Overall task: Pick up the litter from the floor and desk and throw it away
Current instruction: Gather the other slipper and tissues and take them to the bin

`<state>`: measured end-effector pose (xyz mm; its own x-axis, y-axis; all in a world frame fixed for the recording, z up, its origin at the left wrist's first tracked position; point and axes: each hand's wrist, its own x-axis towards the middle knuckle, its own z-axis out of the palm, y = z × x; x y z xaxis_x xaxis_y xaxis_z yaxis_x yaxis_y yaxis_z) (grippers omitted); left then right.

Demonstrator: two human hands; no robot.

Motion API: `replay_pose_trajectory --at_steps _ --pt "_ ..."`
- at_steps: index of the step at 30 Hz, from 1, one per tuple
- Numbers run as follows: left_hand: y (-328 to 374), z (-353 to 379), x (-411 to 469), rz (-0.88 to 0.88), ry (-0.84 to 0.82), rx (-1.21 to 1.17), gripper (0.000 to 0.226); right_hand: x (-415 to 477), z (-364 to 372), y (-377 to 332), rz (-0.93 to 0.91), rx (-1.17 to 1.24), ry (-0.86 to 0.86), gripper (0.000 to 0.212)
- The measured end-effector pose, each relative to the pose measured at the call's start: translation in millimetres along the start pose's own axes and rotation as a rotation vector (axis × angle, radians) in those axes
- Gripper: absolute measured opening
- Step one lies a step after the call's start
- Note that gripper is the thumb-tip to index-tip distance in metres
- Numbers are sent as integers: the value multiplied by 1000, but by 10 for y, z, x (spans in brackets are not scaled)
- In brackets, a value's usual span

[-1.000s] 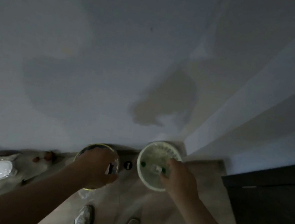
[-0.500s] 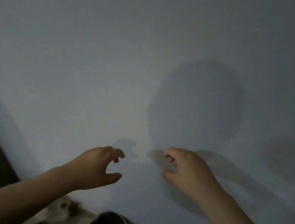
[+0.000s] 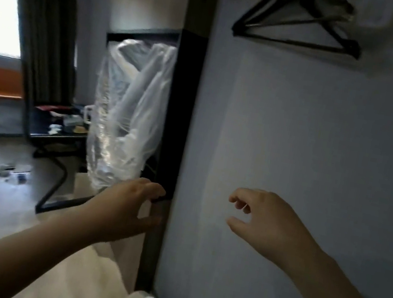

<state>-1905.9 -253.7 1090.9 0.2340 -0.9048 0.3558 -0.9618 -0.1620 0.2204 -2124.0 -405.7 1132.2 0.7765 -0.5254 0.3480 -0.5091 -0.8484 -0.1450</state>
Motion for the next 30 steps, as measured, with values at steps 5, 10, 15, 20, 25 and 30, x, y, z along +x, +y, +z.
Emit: replay_pose_trajectory --at_steps 5,10,15,20,25,30 --pt "-1025 -410 -646 -192 33 55 49 695 464 -1182 -224 70 -53 33" --pt "-1804 -651 -1143 -357 69 101 43 1288 901 -2127 -403 74 -105 30" --pt "-2473 -687 -1445 -532 74 127 48 1867 1375 -2751 -530 82 -157 28" --pt "-3153 -741 -1474 -657 106 171 50 2537 1874 -3231 -652 135 -188 30" --pt "-3822 -821 -1244 -758 122 199 49 3326 2270 -3575 -729 190 -204 33" --pt "-4521 -840 -1064 -823 115 215 49 4068 2698 -3985 -809 199 -223 36"
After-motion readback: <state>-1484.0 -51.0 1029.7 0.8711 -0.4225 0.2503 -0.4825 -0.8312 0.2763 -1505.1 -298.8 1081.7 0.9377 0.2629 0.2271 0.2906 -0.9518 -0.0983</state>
